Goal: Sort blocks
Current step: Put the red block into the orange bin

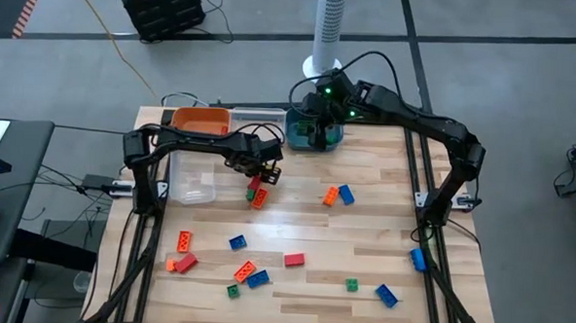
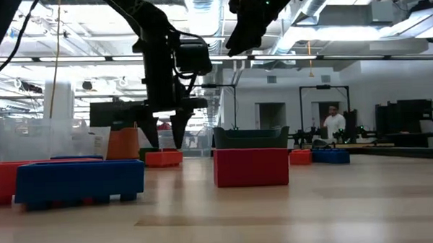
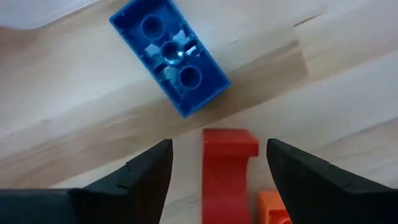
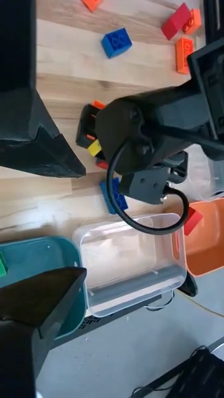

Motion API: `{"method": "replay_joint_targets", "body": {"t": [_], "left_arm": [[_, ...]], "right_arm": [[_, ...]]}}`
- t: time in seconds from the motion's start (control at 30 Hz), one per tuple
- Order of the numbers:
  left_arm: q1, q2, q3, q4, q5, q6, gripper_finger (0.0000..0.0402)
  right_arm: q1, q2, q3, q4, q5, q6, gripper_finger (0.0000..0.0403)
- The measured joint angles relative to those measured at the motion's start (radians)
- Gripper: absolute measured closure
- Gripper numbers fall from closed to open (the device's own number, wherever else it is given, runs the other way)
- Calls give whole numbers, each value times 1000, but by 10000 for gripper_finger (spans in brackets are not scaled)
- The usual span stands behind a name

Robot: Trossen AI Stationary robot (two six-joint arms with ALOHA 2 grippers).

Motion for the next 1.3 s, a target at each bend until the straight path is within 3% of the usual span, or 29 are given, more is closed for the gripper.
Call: {"method": "replay_joint_targets", "body": {"t": [0.37,0.7,0.9,1.3], "left_arm": [[5,69,5,35,76,57,160],[-2,64,6,10,99,97,286],[21,0,43,-22,142,136,286],[153,-231,95,-164,101,254,265]], "right_arm": [[-11,0,0,-3,-3,-8,149],[-25,0,0,-4,-3,-8,149],[-31,0,0,-4,-3,-8,149],[-31,0,0,-8,-3,-8,149]]}}
